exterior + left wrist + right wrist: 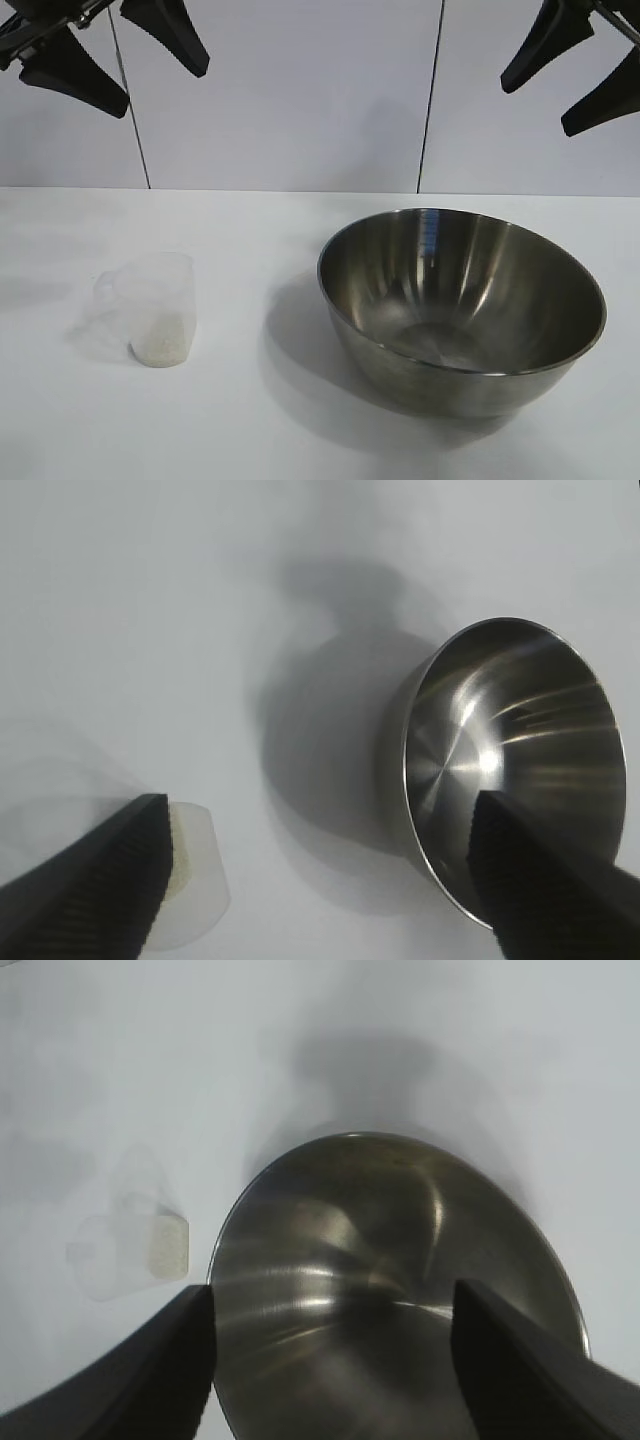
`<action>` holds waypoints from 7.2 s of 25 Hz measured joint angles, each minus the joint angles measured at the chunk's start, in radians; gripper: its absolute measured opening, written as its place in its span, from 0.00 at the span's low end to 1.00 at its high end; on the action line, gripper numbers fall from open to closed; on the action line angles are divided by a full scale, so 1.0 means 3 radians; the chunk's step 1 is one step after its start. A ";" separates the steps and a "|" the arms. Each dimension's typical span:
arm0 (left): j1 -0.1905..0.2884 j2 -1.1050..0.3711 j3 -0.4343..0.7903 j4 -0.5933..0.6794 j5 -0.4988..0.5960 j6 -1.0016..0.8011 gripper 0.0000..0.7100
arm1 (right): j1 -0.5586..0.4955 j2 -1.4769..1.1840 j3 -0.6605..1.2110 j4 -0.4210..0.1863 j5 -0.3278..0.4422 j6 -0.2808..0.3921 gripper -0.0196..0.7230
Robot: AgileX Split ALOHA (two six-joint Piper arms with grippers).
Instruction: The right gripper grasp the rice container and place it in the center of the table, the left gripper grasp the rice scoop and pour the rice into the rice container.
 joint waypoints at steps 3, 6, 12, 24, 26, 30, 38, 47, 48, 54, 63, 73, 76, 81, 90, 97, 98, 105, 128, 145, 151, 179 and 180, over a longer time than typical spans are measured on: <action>0.0000 0.0000 0.0000 0.0000 0.0000 0.0000 0.83 | 0.0000 0.0000 0.0000 0.0000 0.0000 0.0000 0.65; 0.0000 0.0000 0.0000 0.0000 0.0000 0.0000 0.83 | 0.0000 0.0000 0.0000 0.0000 0.0000 0.0000 0.65; 0.0000 0.0000 0.0000 0.0000 0.0000 0.0000 0.83 | 0.0000 0.0000 0.0000 0.0000 0.0000 0.0000 0.65; 0.0000 0.0000 0.0000 0.0000 -0.0149 0.0000 0.83 | 0.0000 0.0000 0.0000 0.0000 0.0000 0.0000 0.65; 0.0000 0.0000 0.0000 0.0000 -0.0152 0.0000 0.83 | 0.0000 0.0000 0.0000 0.0000 0.0000 0.0000 0.65; 0.0000 0.0000 0.0000 0.0000 -0.0145 0.0000 0.83 | 0.0000 0.0000 0.0000 0.0000 0.0038 0.0000 0.65; 0.0000 0.0000 0.0000 0.0000 -0.0086 0.0000 0.83 | 0.0000 0.0000 0.0000 -0.0193 0.0712 -0.0057 0.65; 0.0000 0.0000 0.0000 0.0000 -0.0086 0.0000 0.83 | 0.0000 0.0000 0.0131 -0.0956 0.0818 0.0237 0.65; 0.0000 0.0000 0.0000 0.0000 -0.0086 0.0000 0.83 | 0.0000 0.0000 0.0200 -0.0966 0.0754 0.0244 0.65; 0.0000 0.0000 0.0000 0.0000 -0.0086 0.0000 0.83 | 0.0000 0.0000 0.0681 -0.1054 0.0141 0.0244 0.65; 0.0000 0.0000 0.0000 0.0000 -0.0086 0.0000 0.83 | 0.0000 0.0309 0.0824 -0.0948 -0.0350 0.0244 0.65; 0.0000 0.0000 0.0000 0.0000 -0.0084 0.0000 0.83 | 0.0009 0.0802 0.0824 -0.0630 -0.0667 0.0194 0.65; 0.0000 0.0000 0.0000 0.0000 -0.0084 0.0000 0.83 | 0.0077 0.0824 0.0824 -0.0617 -0.0800 0.0178 0.65; 0.0000 0.0000 0.0000 0.0000 -0.0084 0.0000 0.83 | 0.0224 0.0824 0.0824 -0.0594 -0.0931 0.0171 0.61; 0.0000 0.0000 0.0000 0.0000 -0.0056 0.0000 0.83 | 0.0242 0.0824 0.0824 -0.0626 -0.0797 0.0178 0.05; 0.0000 0.0000 0.0000 0.0000 -0.0049 0.0000 0.83 | 0.0242 0.0752 0.0776 -0.0507 -0.0588 -0.0063 0.05; 0.0000 0.0000 0.0000 0.0000 -0.0049 0.0000 0.83 | 0.0242 0.0730 0.0718 -0.0496 -0.0530 -0.0074 0.05; 0.0000 0.0000 0.0000 0.0000 -0.0049 0.0000 0.83 | 0.0362 0.0704 0.0452 -0.0395 -0.0462 -0.0050 0.04; 0.0000 0.0000 0.0000 0.0000 0.0055 0.0000 0.83 | 0.0718 0.1130 0.0436 -0.0398 -0.0634 0.0245 0.10; 0.0000 0.0000 0.0000 0.0000 0.0036 0.0000 0.83 | 0.0718 0.0847 -0.0231 -0.1365 0.0135 0.0884 0.75; 0.0000 0.0000 0.0000 0.0000 -0.0001 0.0000 0.83 | 0.0666 0.0593 -0.0438 -0.1497 0.0426 0.0944 0.75; 0.0000 0.0000 0.0000 0.0150 0.0022 0.0094 0.83 | 0.0099 -0.0042 -0.0448 -0.1297 0.0770 0.0919 0.75; 0.0000 -0.0006 0.0000 0.0190 0.0028 0.0102 0.83 | 0.0099 -0.0042 -0.0448 -0.1297 0.0766 0.0919 0.75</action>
